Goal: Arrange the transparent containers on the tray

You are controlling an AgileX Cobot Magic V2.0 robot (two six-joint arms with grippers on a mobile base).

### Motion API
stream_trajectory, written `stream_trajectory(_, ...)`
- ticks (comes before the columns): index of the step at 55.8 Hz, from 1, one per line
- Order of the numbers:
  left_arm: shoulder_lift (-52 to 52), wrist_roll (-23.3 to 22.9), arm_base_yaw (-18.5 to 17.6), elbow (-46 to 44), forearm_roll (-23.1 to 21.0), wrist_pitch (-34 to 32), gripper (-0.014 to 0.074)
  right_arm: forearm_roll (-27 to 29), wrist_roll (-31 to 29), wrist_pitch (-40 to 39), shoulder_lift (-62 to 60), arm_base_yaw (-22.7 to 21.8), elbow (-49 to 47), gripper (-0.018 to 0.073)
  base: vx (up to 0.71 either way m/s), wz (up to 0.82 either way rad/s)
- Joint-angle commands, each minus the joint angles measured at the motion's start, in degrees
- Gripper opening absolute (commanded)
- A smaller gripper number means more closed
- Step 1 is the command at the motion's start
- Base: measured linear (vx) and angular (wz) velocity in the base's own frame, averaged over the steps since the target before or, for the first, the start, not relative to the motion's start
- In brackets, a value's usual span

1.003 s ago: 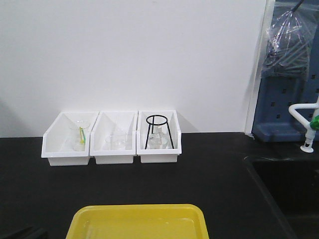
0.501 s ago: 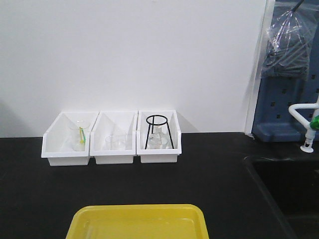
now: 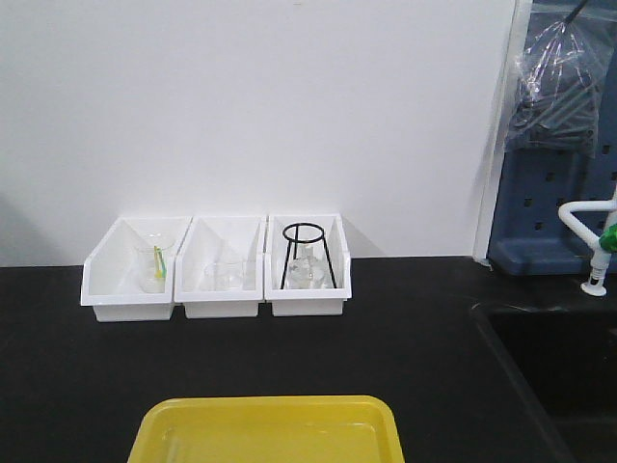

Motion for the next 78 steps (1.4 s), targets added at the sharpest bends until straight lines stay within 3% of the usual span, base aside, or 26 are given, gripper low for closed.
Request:
stream_trajectory(1, -7.7, 0.6, 4.0, 4.0, -0.7, -3.8, -0.0003, -0.9, -0.3, -3.5, 0.0, 0.0, -1.6, -0.0011, 0.0, 0.0)
stream_trajectory(6, -14.2, 0.6, 7.4, 9.9, 0.6, -2.3, -0.0003, -0.9, -0.3, -3.5, 0.0, 0.0, -1.6, -0.0011, 0.0, 0.0)
stream_trajectory(10, -18.0, 0.5, 8.8, 14.6, 4.3, -1.5, -0.0003, -0.9, -0.3, -3.5, 0.0, 0.0, -1.6, -0.0011, 0.0, 0.0)
stream_trajectory(15, -21.9, 0.4, 9.4, 14.4, 9.9, 7.8, -0.0003, -0.9, -0.3, -3.5, 0.0, 0.0, -1.6, -0.0011, 0.0, 0.0)
stream_trajectory(21, -24.9, -2.4, 9.4, 14.5, 14.2, 11.9, -0.0003, -0.9, -0.3, -3.5, 0.0, 0.0, -1.6, -0.0011, 0.0, 0.0)
stream_trajectory(30, -24.5, -6.4, 9.4, 14.5, 14.5, 12.1, -0.0003, -0.9, -0.3, -3.5, -0.1, 0.0, -1.6, -0.0011, 0.0, 0.0)
stream_trajectory(78, -24.4, -6.4, 9.4, 14.5, 14.5, 12.1, -0.0003, -1.9, -0.7, -2.9, -0.1, 0.0, -1.6, -0.0011, 0.0, 0.0)
